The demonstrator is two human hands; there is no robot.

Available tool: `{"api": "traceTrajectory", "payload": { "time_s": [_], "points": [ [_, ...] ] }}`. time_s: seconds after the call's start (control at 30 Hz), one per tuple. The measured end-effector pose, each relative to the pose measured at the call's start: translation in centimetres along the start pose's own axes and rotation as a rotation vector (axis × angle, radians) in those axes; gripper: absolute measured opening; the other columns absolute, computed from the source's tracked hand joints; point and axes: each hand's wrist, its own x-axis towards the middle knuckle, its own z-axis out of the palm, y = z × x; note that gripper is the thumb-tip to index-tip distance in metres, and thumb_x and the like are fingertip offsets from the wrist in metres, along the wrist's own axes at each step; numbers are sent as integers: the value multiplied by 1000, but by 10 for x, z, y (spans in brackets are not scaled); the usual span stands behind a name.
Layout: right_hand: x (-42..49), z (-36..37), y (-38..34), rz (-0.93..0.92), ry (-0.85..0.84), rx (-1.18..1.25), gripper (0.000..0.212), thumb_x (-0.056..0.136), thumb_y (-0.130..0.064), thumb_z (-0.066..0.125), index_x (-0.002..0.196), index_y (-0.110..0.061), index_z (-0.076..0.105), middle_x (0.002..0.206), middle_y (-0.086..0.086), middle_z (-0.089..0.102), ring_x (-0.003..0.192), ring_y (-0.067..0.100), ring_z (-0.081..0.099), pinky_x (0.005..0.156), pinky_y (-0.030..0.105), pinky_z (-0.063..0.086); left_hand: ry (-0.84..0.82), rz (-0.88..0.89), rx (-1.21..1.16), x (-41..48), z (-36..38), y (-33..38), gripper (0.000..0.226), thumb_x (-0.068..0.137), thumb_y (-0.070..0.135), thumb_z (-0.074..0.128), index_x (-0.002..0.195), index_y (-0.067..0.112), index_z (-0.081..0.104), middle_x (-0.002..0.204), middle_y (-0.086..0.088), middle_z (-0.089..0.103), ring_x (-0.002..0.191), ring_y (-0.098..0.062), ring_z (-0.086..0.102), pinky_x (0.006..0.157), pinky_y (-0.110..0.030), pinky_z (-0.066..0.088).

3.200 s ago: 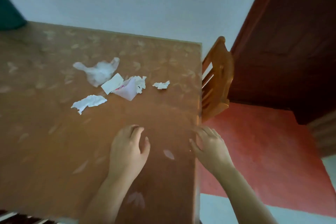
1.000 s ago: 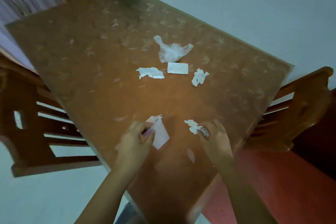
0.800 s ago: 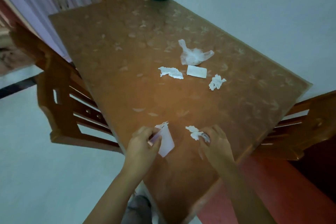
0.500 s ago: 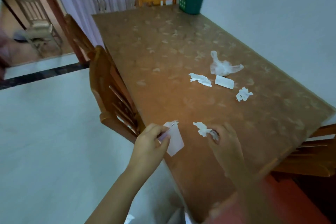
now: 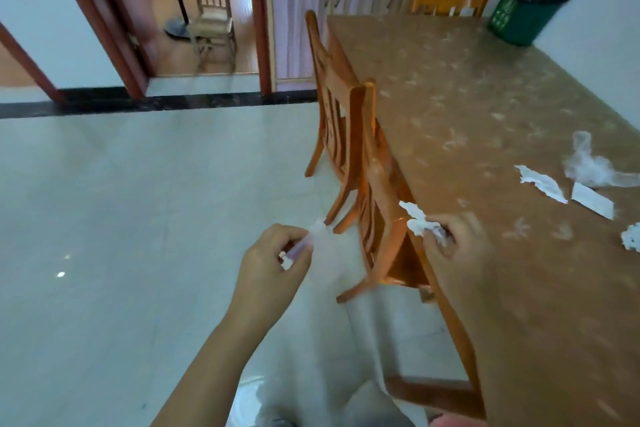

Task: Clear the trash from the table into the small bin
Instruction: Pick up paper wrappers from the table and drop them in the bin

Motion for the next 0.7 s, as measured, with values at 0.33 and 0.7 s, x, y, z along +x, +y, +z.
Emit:
{"api": "traceTrajectory", "payload": {
  "time_s": [0.33,0.7],
  "points": [
    [76,115,-87,-396,-133,-20,18,81,-22,62,89,-5,65,81,15,67,71,24,60,72,19,45,203,-148,56,63,-72,-69,34,82,8,62,71,40,54,74,11,61,70,4,53,58,-4,36],
    [277,237,-117,-403,-214,170,16,73,-2,71,87,-3,63,82,15,62,73,22,57,63,26,49,243,-209,200,273,-108,-102,27,81,7,62,73,32,58,76,11,62,73,4,53,58,-3,34]
  ]
}}
